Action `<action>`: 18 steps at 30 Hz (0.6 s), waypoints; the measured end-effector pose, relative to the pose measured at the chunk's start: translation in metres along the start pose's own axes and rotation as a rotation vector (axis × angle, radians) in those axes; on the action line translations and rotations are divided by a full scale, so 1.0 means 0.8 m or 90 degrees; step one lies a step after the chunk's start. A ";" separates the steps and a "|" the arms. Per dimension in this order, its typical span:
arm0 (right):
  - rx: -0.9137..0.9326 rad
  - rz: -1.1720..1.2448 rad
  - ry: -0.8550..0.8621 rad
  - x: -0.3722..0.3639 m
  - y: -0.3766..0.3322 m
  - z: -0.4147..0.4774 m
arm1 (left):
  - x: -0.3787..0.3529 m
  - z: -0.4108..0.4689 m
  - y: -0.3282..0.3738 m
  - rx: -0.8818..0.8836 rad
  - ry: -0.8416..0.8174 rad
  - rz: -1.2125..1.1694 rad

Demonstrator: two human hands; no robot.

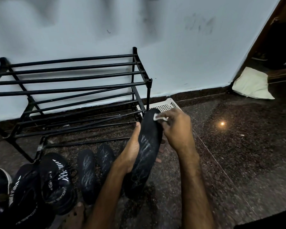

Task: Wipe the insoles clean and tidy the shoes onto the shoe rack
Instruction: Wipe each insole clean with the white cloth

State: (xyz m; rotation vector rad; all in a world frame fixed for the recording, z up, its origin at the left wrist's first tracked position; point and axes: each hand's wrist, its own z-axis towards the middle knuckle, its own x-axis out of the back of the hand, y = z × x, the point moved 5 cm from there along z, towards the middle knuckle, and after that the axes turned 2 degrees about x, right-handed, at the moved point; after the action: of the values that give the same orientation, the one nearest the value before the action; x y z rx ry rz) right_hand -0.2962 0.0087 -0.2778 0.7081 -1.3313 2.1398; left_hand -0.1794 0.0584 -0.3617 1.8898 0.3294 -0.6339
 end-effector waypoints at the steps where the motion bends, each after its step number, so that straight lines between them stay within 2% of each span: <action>1: 0.012 0.003 0.035 0.004 -0.007 0.004 | -0.005 -0.002 0.001 -0.002 -0.008 0.003; 2: 0.028 0.022 0.018 0.001 -0.013 0.007 | -0.009 -0.002 0.000 -0.004 -0.012 -0.003; 5: 0.047 0.092 -0.200 -0.023 -0.026 0.000 | -0.009 0.001 -0.001 -0.011 0.001 -0.028; 6: 0.043 0.096 -0.227 -0.026 -0.024 -0.004 | -0.005 0.003 -0.003 -0.009 0.003 -0.030; 8: 0.035 0.059 -0.161 -0.023 -0.014 -0.001 | 0.000 0.006 -0.006 -0.001 0.001 -0.019; 11: 0.040 0.014 0.019 -0.006 -0.012 0.007 | -0.003 0.004 -0.005 0.007 -0.024 -0.011; 12: 0.049 0.029 0.018 -0.007 -0.014 0.007 | -0.003 0.004 -0.005 0.004 -0.024 -0.011; 15: 0.059 0.065 -0.145 -0.026 -0.015 0.001 | 0.000 0.004 -0.003 -0.004 -0.023 -0.030; 16: 0.051 0.058 -0.157 -0.028 -0.011 -0.002 | 0.003 0.004 -0.003 -0.007 -0.019 -0.036; 18: 0.017 0.034 -0.093 -0.019 0.000 -0.002 | 0.007 0.002 0.001 -0.018 -0.010 -0.054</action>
State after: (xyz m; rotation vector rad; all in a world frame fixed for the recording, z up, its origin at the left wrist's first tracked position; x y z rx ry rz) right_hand -0.2853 0.0080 -0.2889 0.8642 -1.4134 2.1875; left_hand -0.1751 0.0561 -0.3645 1.8511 0.4084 -0.6973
